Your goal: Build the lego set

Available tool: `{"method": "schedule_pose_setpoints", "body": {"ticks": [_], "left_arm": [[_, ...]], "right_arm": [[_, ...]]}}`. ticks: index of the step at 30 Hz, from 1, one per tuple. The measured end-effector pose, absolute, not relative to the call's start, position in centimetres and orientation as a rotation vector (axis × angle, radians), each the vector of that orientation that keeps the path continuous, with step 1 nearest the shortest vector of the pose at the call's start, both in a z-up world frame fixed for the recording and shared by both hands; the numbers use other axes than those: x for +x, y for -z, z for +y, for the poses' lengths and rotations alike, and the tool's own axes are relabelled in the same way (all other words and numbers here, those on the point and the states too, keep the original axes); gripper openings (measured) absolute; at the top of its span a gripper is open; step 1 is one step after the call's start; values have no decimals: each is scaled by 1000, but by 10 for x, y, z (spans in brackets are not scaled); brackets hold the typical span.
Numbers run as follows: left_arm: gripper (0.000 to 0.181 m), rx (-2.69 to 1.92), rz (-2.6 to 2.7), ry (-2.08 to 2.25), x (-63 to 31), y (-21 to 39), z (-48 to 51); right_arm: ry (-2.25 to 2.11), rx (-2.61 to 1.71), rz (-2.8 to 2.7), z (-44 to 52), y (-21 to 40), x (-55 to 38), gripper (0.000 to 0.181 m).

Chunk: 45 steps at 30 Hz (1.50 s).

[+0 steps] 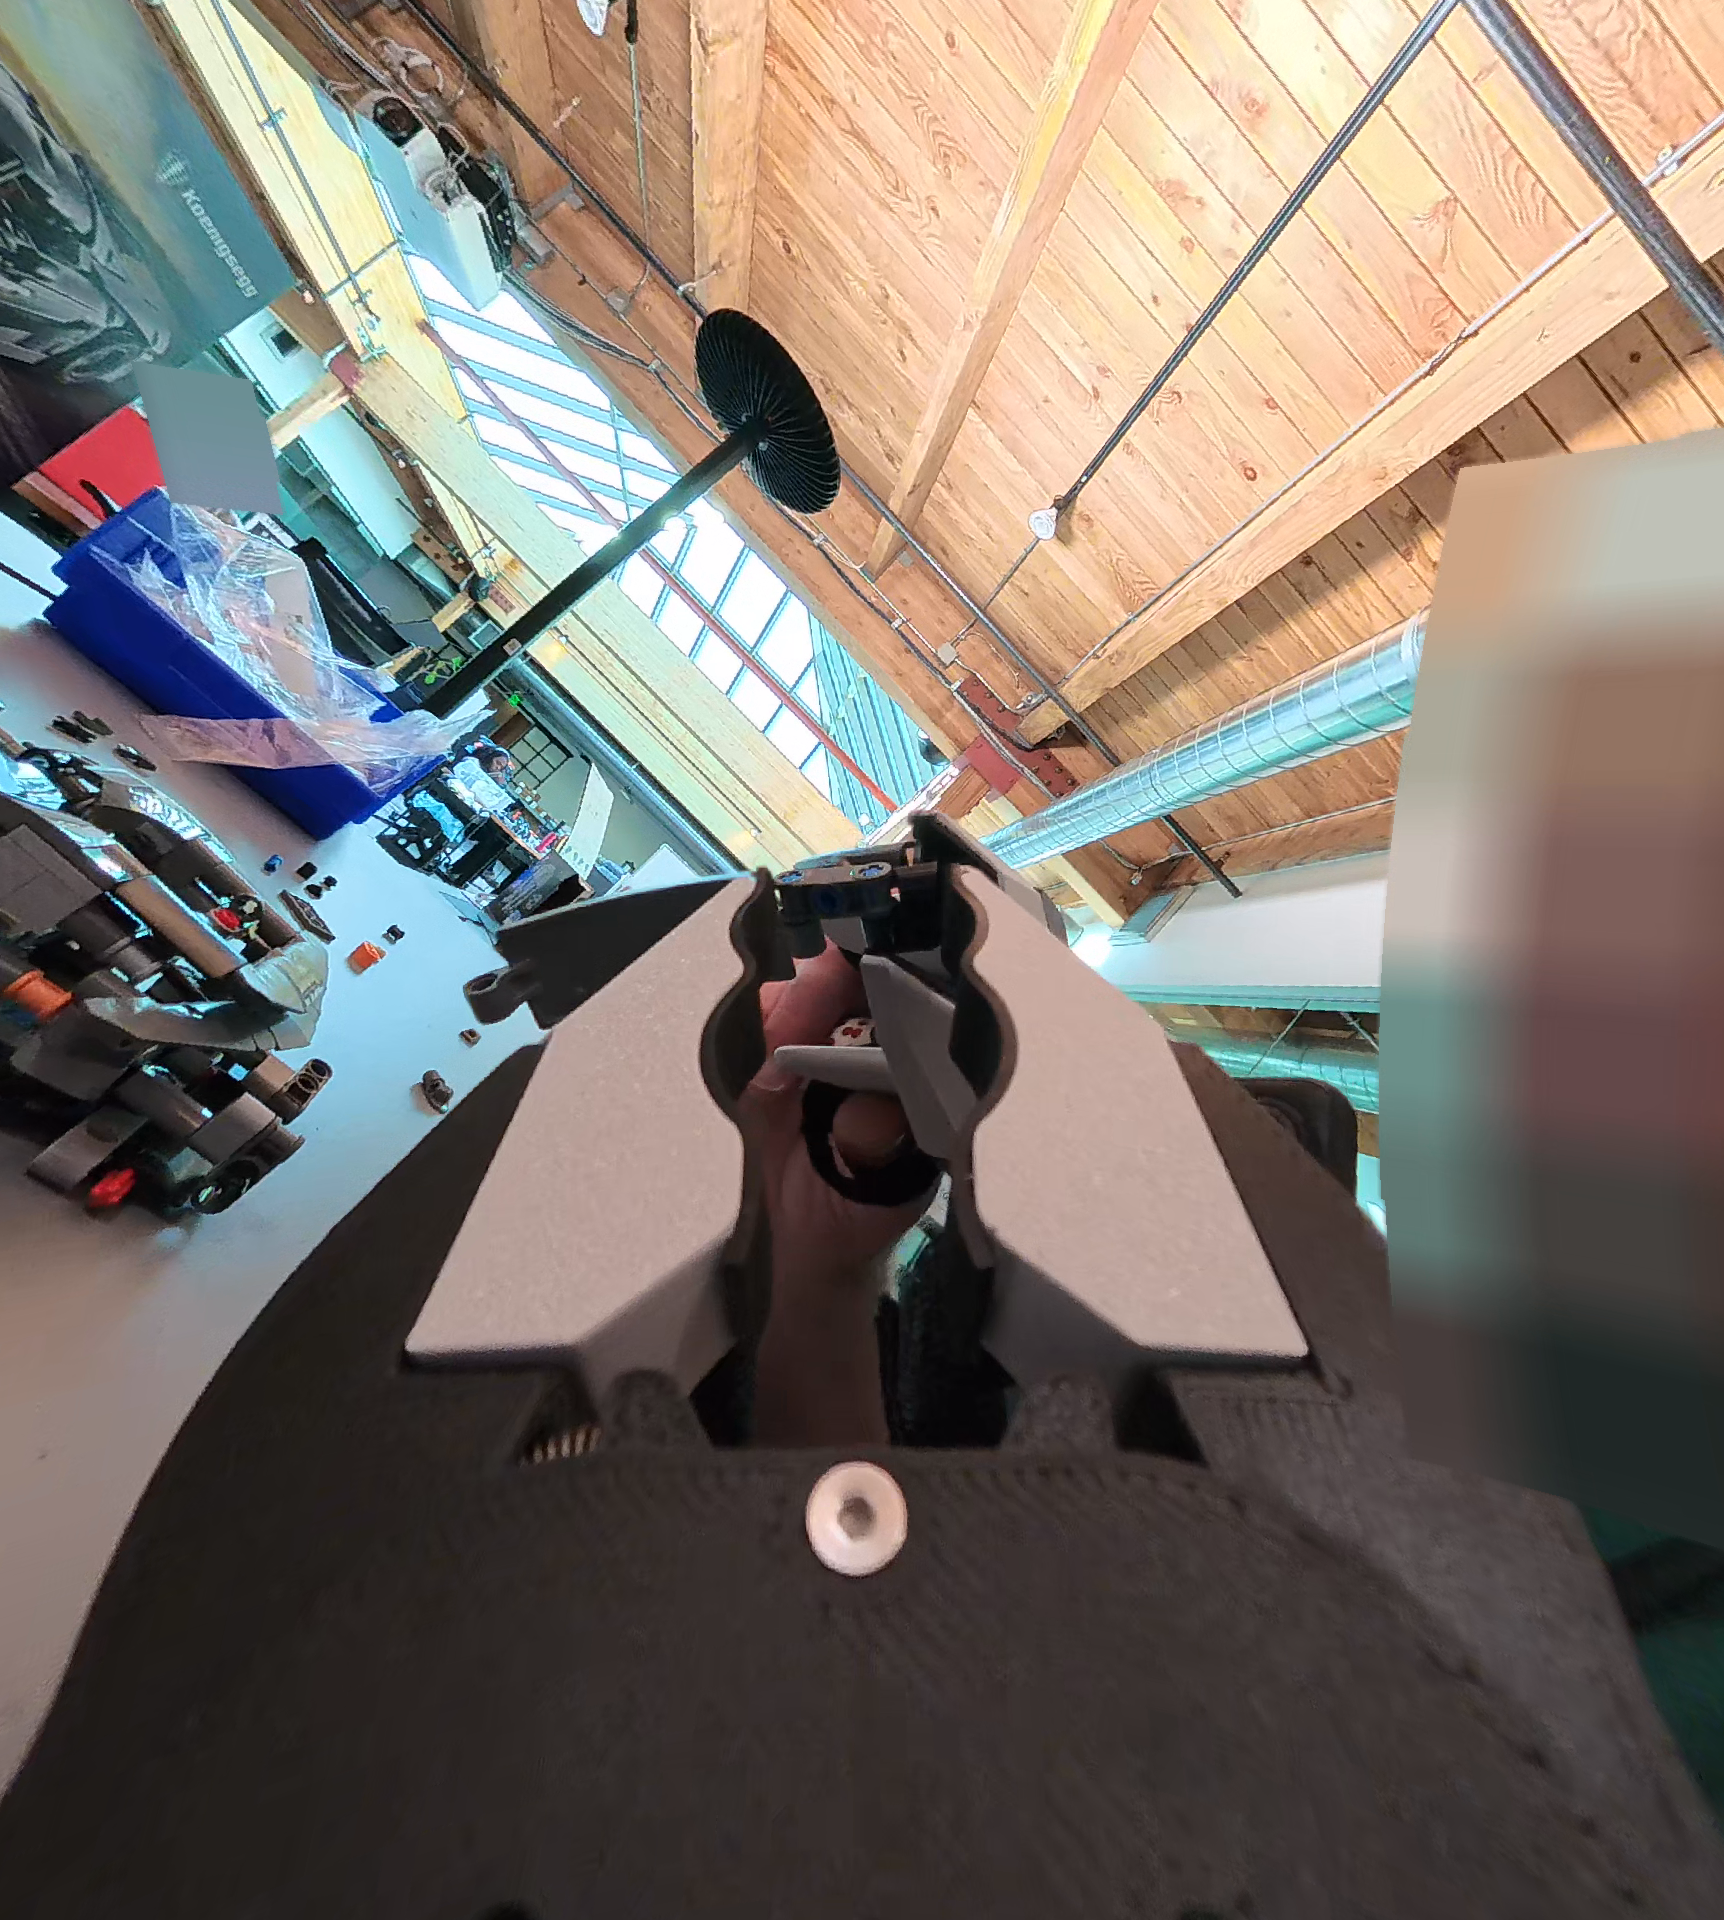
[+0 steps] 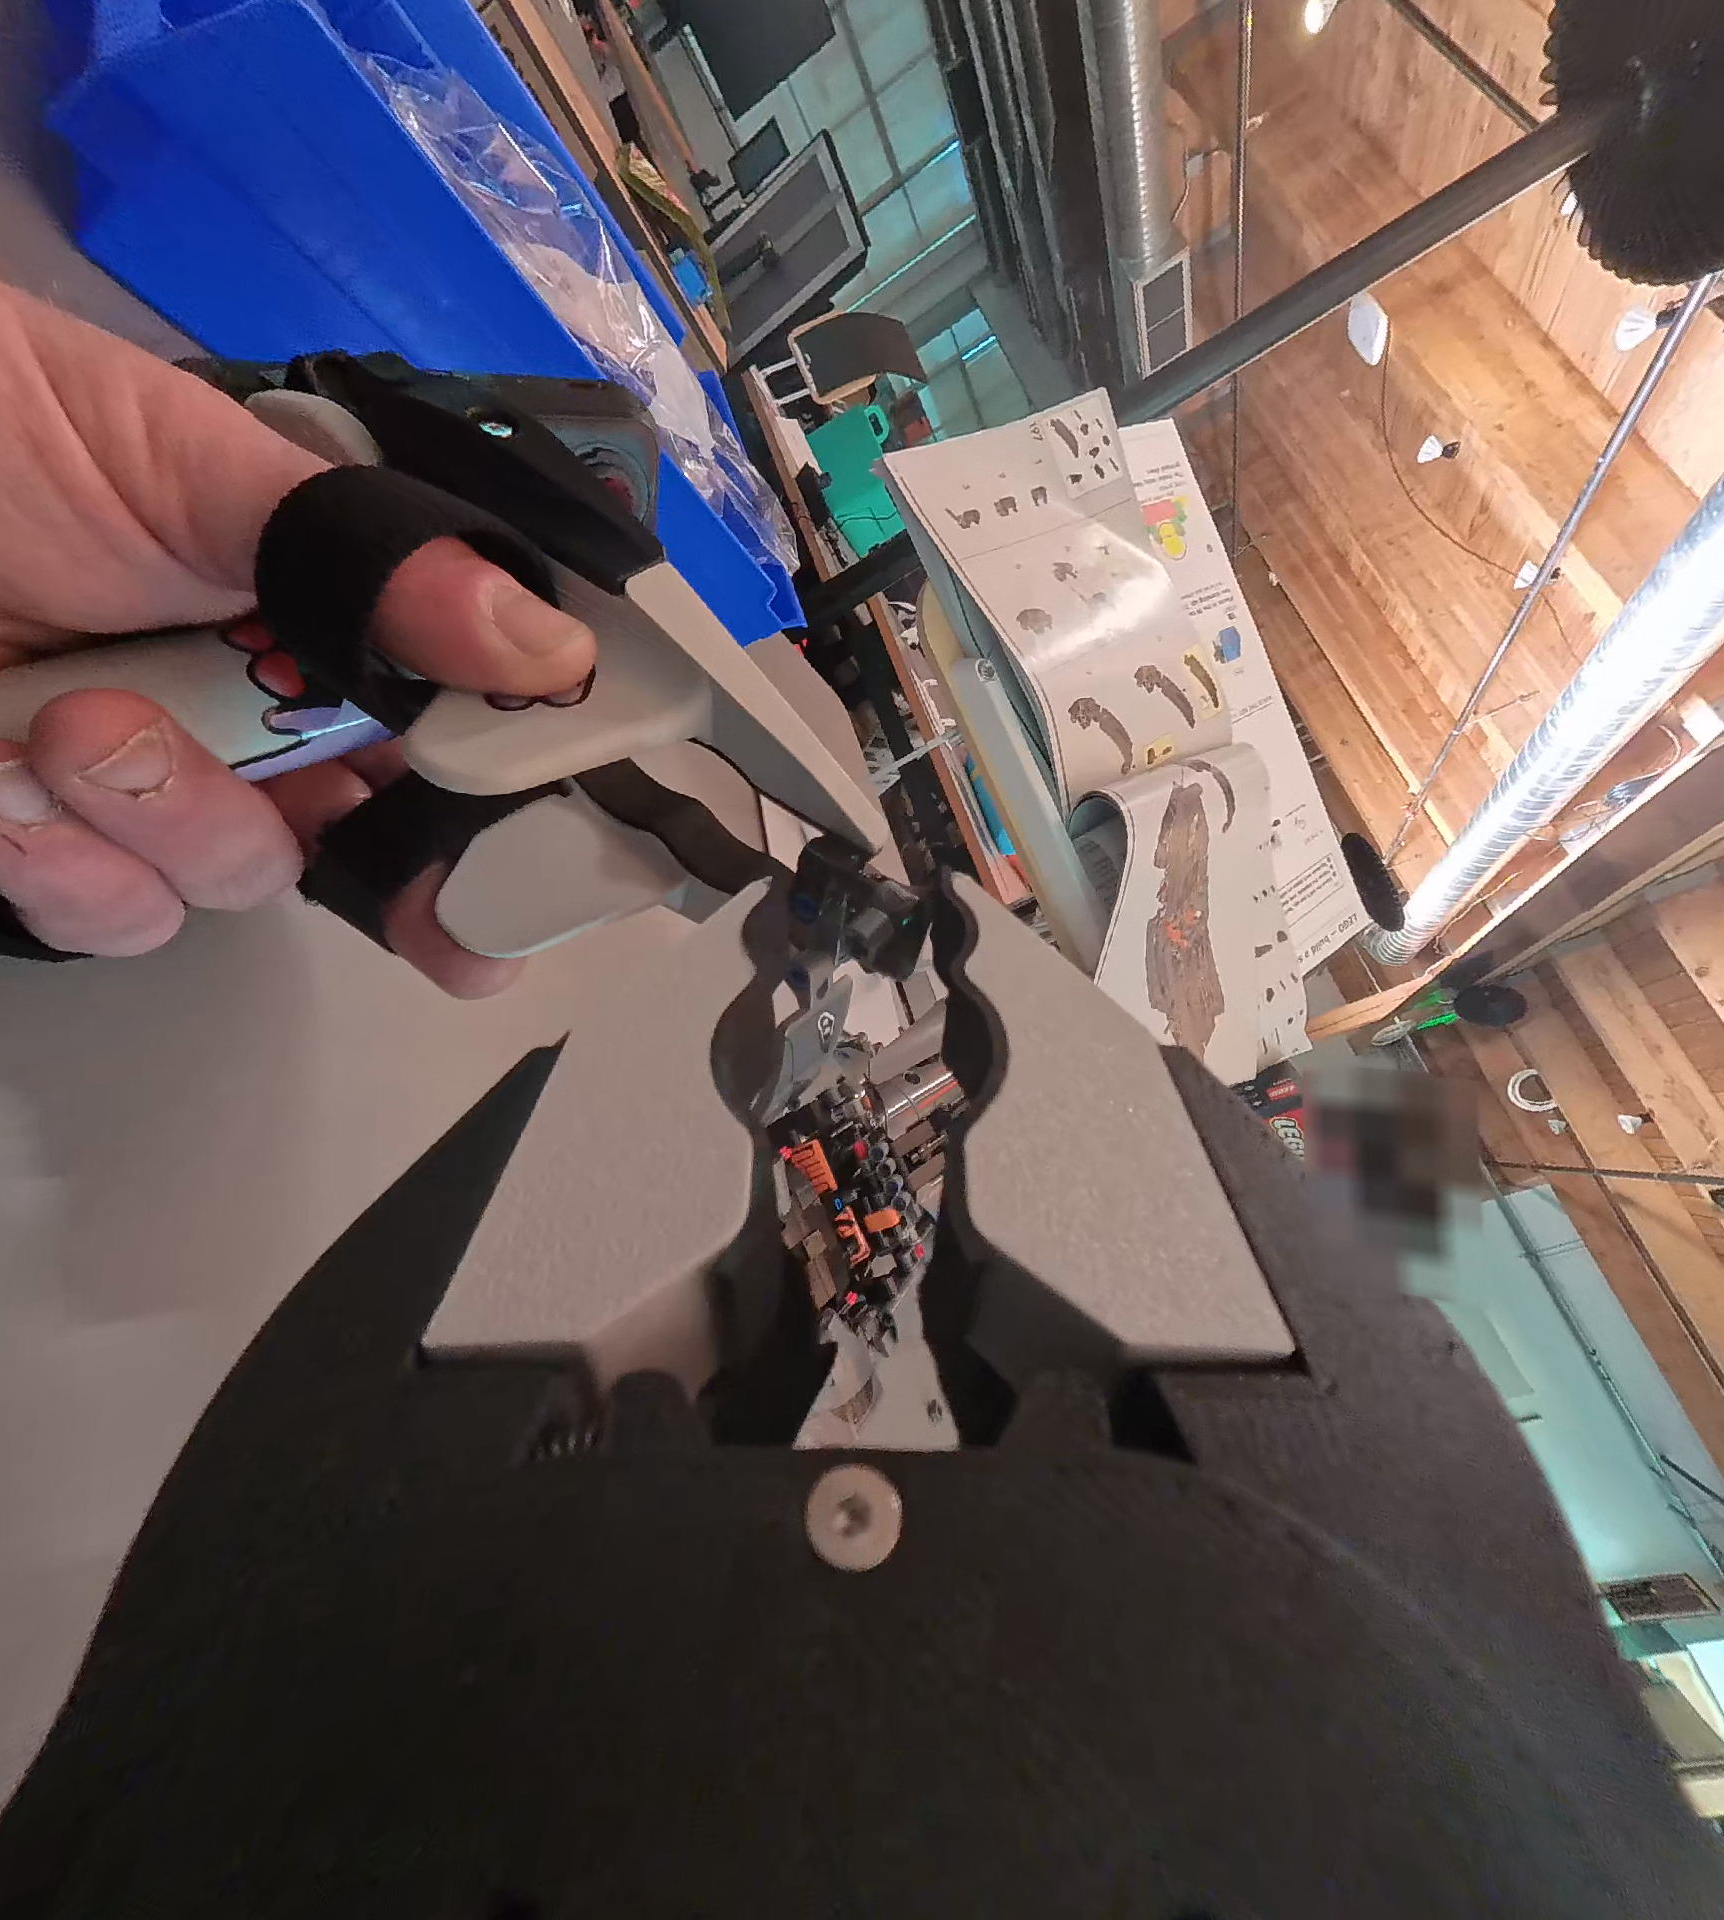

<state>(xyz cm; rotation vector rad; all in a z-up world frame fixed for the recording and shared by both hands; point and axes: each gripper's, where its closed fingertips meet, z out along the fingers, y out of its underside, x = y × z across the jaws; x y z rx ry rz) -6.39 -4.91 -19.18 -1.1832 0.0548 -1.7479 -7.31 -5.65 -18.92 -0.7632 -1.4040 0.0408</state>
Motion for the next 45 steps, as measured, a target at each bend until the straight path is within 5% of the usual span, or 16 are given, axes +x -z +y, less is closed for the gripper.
{"method": "schedule_pose_setpoints", "body": {"ticks": [45], "left_arm": [[27,-1209,-20,1517,-68,196,-44]], "right_arm": [[166,-790,-1415,-46,194,-71,28]]}}
